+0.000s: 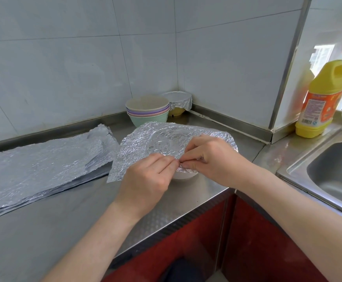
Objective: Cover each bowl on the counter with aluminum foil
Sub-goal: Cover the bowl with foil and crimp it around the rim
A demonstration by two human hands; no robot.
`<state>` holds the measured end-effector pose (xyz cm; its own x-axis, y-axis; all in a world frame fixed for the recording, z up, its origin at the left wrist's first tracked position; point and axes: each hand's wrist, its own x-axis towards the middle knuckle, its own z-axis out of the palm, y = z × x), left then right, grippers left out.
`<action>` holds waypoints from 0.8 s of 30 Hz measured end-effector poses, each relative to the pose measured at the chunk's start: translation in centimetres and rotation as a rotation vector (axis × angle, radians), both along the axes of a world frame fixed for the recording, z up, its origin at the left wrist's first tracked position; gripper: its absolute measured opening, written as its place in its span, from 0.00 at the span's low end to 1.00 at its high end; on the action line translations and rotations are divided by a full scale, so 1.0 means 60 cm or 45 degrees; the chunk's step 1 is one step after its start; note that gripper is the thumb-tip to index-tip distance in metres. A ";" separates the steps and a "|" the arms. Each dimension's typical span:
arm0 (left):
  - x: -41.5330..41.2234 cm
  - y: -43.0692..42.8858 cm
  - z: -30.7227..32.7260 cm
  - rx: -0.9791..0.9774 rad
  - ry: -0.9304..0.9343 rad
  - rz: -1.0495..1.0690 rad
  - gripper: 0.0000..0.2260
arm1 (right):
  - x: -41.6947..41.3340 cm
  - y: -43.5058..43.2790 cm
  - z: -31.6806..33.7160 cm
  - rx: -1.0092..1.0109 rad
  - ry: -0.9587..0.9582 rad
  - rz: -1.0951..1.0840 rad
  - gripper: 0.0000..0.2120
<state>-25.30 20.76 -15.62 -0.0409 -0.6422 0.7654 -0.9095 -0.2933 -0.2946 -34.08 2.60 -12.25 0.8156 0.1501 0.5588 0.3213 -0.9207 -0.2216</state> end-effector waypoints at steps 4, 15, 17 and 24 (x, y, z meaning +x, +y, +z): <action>-0.012 0.002 0.008 0.021 0.336 -0.042 0.12 | -0.003 0.002 -0.004 -0.094 -0.073 -0.034 0.07; 0.017 -0.006 0.044 0.100 0.734 -0.062 0.06 | -0.002 0.005 -0.017 -0.230 -0.195 -0.099 0.05; 0.021 -0.008 0.045 0.162 0.638 -0.067 0.07 | -0.001 0.007 -0.019 -0.233 -0.197 -0.114 0.05; 0.012 -0.026 0.038 0.307 0.392 -0.006 0.10 | -0.001 0.005 -0.020 -0.259 -0.162 -0.114 0.07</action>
